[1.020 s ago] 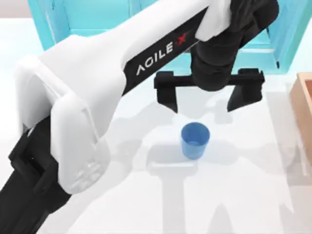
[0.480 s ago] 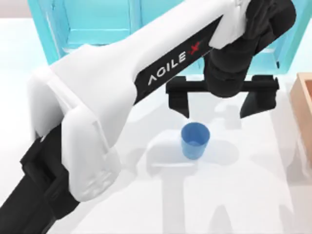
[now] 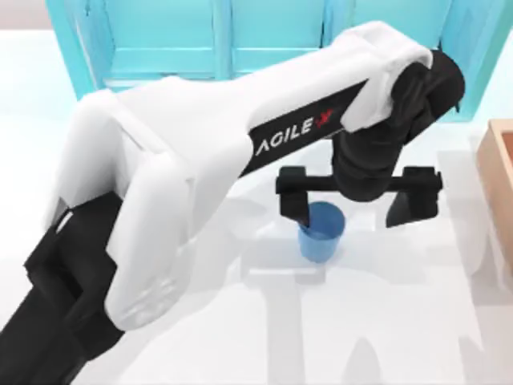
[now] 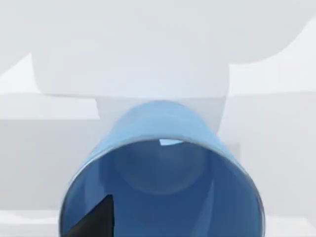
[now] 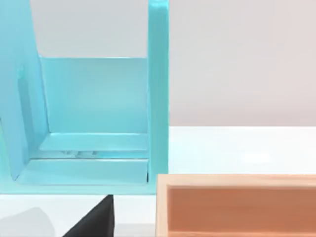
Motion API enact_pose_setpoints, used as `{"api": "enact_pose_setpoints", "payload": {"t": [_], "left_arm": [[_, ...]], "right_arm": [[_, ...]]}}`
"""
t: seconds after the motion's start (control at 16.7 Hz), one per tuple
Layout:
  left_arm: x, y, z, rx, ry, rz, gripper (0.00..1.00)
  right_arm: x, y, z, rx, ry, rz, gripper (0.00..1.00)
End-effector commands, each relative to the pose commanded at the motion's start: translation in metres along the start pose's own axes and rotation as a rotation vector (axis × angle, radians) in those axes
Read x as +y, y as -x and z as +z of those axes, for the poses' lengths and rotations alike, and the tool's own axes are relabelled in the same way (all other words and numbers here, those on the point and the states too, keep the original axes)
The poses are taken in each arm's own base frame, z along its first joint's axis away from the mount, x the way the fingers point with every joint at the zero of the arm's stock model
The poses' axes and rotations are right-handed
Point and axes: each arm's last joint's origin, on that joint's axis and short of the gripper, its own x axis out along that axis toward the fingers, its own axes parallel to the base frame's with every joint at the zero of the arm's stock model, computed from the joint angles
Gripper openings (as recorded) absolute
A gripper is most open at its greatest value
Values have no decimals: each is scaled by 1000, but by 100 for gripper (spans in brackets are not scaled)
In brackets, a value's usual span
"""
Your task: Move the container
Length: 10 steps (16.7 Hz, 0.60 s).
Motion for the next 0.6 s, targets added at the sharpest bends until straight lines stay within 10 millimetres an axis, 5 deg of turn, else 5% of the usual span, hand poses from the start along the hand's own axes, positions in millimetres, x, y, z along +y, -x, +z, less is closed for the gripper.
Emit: {"api": "enact_pose_setpoints", "payload": {"t": [0.18,0.48,0.6], "left_arm": [[2,-24,-3,-2,0,-2,100],[2,-28,-3,-2,0,-2,100],[2,-28,-3,-2,0,-2,85]], "right_arm": [[0,0,0,0,0,0,100],[0,0,0,0,0,0,100],[0,0,0,0,0,0,100]]}}
